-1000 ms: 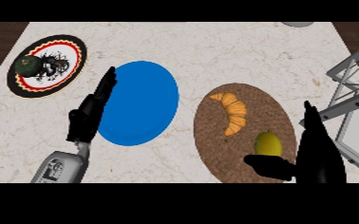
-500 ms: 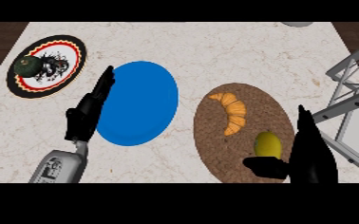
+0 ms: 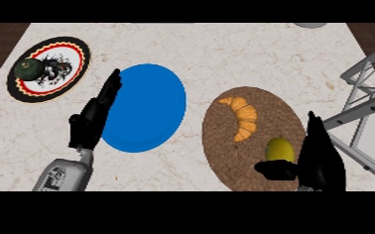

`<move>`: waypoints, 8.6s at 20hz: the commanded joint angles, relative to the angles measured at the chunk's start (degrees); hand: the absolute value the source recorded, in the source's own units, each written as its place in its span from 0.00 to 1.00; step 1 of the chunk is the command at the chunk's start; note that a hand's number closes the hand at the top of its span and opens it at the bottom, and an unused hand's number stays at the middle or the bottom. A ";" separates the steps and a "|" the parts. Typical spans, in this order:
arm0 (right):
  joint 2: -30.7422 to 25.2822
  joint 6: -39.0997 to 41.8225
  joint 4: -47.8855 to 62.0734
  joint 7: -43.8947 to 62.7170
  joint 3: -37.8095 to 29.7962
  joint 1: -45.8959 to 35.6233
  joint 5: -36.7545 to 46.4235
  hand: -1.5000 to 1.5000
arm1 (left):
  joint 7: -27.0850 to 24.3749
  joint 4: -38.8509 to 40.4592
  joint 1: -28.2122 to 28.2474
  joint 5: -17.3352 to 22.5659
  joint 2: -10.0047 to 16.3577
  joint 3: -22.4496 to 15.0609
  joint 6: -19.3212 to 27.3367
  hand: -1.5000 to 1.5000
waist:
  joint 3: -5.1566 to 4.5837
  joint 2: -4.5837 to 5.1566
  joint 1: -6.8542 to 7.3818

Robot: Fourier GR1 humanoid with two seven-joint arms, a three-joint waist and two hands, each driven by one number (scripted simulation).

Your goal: Pick the lemon from the placemat and place it in the tiered shelf

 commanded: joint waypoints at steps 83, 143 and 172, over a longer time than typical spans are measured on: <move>-65.75 31.48 25.33 -94.19 -75.96 24.98 -99.59 1.00 | 0.14 1.51 -1.41 -2.28 -1.58 5.35 -4.93 0.50 | 0.01 0.13 -0.25; -68.94 33.77 65.90 -86.52 -47.29 -30.52 -82.86 0.00 | 0.14 1.01 0.30 -8.13 -7.86 5.41 -4.81 0.50 | 0.01 0.09 0.27; -86.77 46.46 97.00 -74.72 -50.34 -30.39 -85.49 0.00 | -0.13 -0.56 -0.06 -7.10 -6.83 6.78 -6.09 0.50 | 1.12 1.00 1.40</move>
